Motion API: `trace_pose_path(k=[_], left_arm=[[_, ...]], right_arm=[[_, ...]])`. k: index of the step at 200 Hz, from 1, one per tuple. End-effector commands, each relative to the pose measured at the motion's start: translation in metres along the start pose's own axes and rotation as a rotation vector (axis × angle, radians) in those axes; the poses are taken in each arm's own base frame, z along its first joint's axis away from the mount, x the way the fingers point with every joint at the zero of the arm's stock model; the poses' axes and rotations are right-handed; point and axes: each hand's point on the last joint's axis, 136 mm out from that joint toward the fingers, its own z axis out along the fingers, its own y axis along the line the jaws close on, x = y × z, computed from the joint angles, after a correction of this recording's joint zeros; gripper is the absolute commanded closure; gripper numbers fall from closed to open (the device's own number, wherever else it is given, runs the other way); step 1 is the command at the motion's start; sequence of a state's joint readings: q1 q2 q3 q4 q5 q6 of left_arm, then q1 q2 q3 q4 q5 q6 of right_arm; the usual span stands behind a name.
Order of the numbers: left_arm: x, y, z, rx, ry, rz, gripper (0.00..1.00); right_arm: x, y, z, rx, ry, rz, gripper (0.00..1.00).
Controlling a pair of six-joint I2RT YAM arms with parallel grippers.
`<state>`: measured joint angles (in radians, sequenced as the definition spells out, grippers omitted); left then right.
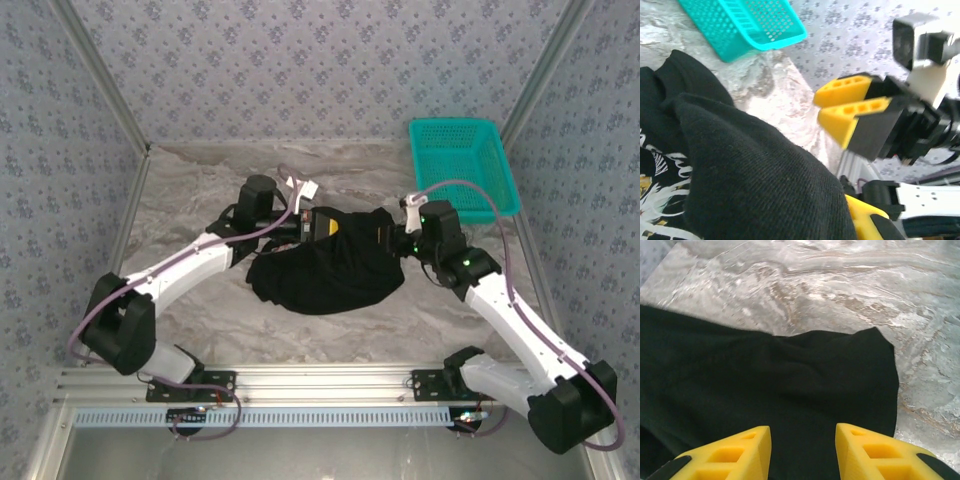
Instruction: Fold the inside-out t-shirt
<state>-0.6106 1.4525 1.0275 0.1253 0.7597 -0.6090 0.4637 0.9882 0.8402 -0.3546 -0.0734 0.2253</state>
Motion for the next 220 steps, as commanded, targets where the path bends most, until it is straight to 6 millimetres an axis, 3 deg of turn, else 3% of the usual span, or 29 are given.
trace_pose_path(k=[1,21,37,73,107,154,162,172,189,206,220], left_arm=[[-0.007,-0.021,-0.007,0.054,-0.01,-0.004,1.0],[-0.007,-0.019,-0.007,0.038,-0.002,-0.026,1.0],[-0.008,-0.019,-0.008,0.026,-0.004,-0.031,1.0],[-0.008,-0.02,-0.008,0.026,-0.004,-0.037,1.0],[-0.006,-0.022,-0.01,0.029,-0.003,-0.036,1.0],[-0.005,-0.022,-0.011,0.021,-0.01,-0.029,1.0],[-0.006,-0.022,-0.012,0.019,-0.013,-0.026,1.0],[-0.006,-0.02,-0.013,0.003,-0.017,-0.023,1.0],[-0.007,0.001,-0.02,-0.131,-0.046,-0.02,1.0],[-0.005,0.04,-0.033,-0.333,-0.07,-0.037,1.0],[-0.004,0.07,-0.041,-0.462,-0.078,-0.046,0.93]], right_arm=[[0.002,0.028,-0.02,-0.113,-0.033,-0.137,0.59],[0.014,0.073,-0.021,-0.301,-0.026,-0.17,0.59],[0.024,0.092,-0.014,-0.33,-0.024,-0.206,0.58],[0.026,0.078,0.017,-0.134,-0.01,-0.248,0.45],[0.024,0.081,0.041,-0.125,-0.022,-0.237,0.47],[0.027,0.102,0.072,-0.224,-0.008,-0.222,0.47],[0.028,0.1,0.077,-0.22,-0.004,-0.211,0.52],[0.027,0.098,0.078,-0.224,0.004,-0.202,0.69],[0.023,0.095,0.06,-0.299,0.008,-0.176,0.92],[0.013,0.099,0.028,-0.501,-0.014,-0.094,0.99],[0.004,0.108,0.003,-0.694,-0.029,-0.006,1.0]])
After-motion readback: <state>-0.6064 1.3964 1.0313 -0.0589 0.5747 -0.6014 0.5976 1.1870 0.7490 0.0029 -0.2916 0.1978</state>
